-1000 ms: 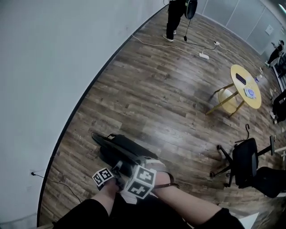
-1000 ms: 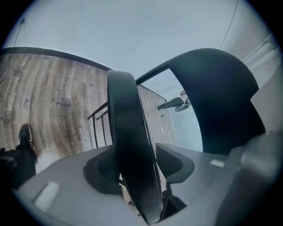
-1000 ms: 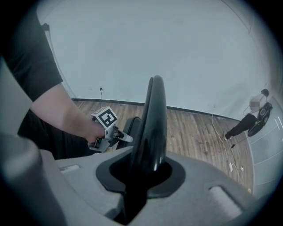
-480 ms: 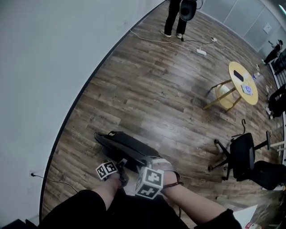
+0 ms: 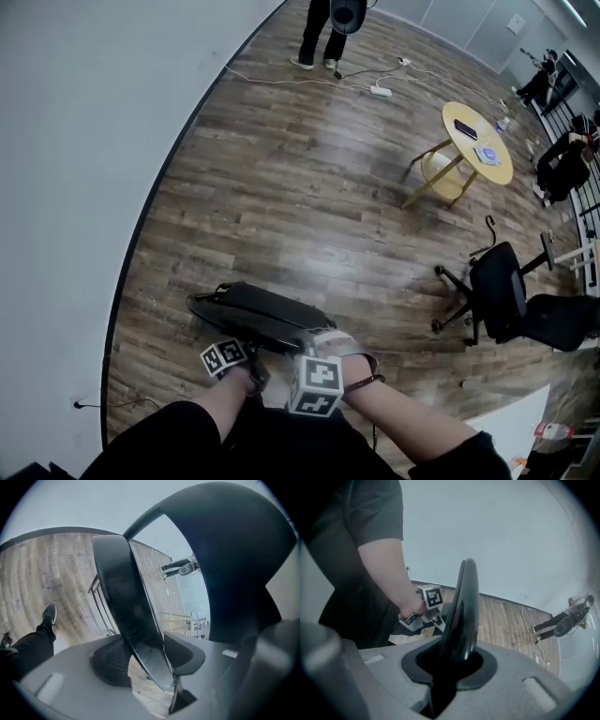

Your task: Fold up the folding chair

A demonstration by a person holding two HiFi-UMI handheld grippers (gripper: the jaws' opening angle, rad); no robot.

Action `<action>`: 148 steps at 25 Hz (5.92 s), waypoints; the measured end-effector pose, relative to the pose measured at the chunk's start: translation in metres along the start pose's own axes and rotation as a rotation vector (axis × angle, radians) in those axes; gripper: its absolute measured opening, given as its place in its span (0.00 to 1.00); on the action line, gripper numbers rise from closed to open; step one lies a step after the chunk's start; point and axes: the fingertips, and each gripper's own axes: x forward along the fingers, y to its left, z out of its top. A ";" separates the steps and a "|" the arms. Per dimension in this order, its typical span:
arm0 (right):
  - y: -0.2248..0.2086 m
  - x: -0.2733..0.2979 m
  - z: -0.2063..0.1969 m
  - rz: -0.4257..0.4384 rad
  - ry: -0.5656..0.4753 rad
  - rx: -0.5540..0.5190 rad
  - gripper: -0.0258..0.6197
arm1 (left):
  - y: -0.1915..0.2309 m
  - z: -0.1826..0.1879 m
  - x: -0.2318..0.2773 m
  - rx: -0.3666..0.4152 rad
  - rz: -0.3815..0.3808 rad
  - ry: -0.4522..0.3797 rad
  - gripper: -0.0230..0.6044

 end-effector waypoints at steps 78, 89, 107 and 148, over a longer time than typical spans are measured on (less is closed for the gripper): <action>-0.075 0.000 -0.009 0.052 -0.065 0.163 0.13 | -0.209 0.060 -0.075 2.495 -0.099 0.794 0.28; -0.072 0.000 -0.010 0.031 -0.044 0.132 0.12 | -0.206 0.058 -0.080 2.416 -0.103 0.898 0.21; -0.074 -0.013 0.019 0.191 -0.105 -0.040 0.11 | -0.208 0.062 -0.118 2.176 -0.017 0.911 0.20; 0.048 0.108 0.433 0.524 -0.150 -1.048 0.11 | 0.015 0.234 -0.453 1.413 0.491 0.316 0.19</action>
